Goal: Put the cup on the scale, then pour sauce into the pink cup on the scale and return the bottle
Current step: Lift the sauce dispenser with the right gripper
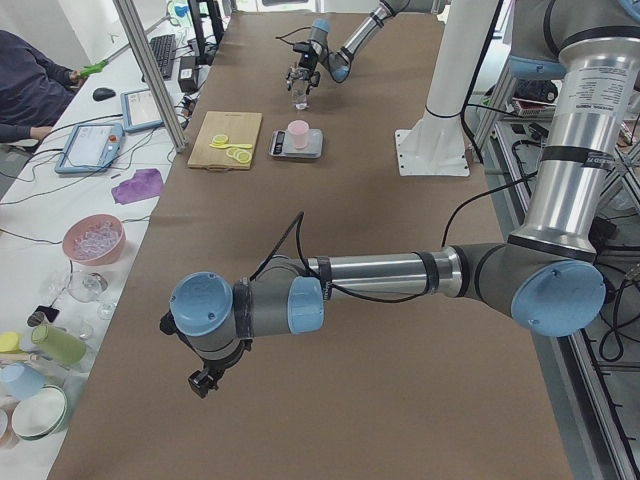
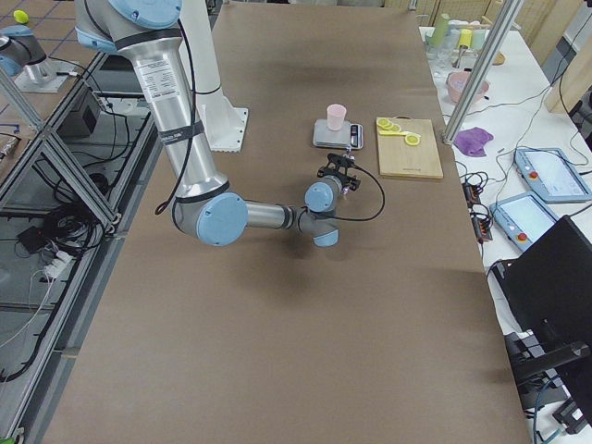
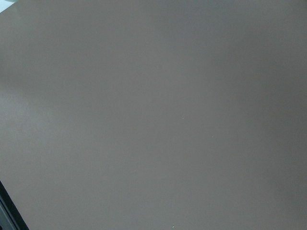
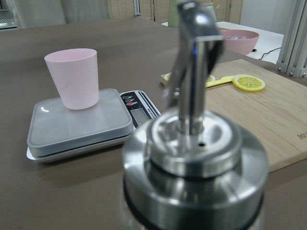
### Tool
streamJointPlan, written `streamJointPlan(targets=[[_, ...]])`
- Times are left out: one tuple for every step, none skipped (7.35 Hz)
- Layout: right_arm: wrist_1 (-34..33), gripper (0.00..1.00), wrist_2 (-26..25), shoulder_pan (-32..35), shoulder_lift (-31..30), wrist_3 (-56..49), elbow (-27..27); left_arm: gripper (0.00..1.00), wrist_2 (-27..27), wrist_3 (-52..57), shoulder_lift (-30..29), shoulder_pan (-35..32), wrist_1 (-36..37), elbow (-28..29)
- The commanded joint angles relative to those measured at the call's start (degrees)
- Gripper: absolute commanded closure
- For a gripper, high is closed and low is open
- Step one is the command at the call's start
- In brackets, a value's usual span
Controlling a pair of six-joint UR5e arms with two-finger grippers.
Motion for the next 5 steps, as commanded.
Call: streamJointPlan(targets=[[0.0,0.5,0.0,-0.3,0.0,0.0,0.6,0.02,0.0,-0.4,0.0,0.0,0.1,0.1],[0.1,0.65,0.0,-0.4,-0.1,0.0,0.6,0.02,0.0,-3.7,0.0,0.0,0.0,-0.2],[0.1,0.67,0.0,-0.4,-0.1,0.0,0.6,0.02,0.0,-7.5,0.1,0.0,0.0,-0.2],[0.0,0.67,0.0,-0.4,-0.1,0.0,0.6,0.02,0.0,-19.2,0.1,0.0,-0.8,-0.4],[0.0,0.68,0.0,-0.4,-0.3,0.0,0.6,0.02,0.2,-32.8,0.4,0.0,-6.5,-1.0]])
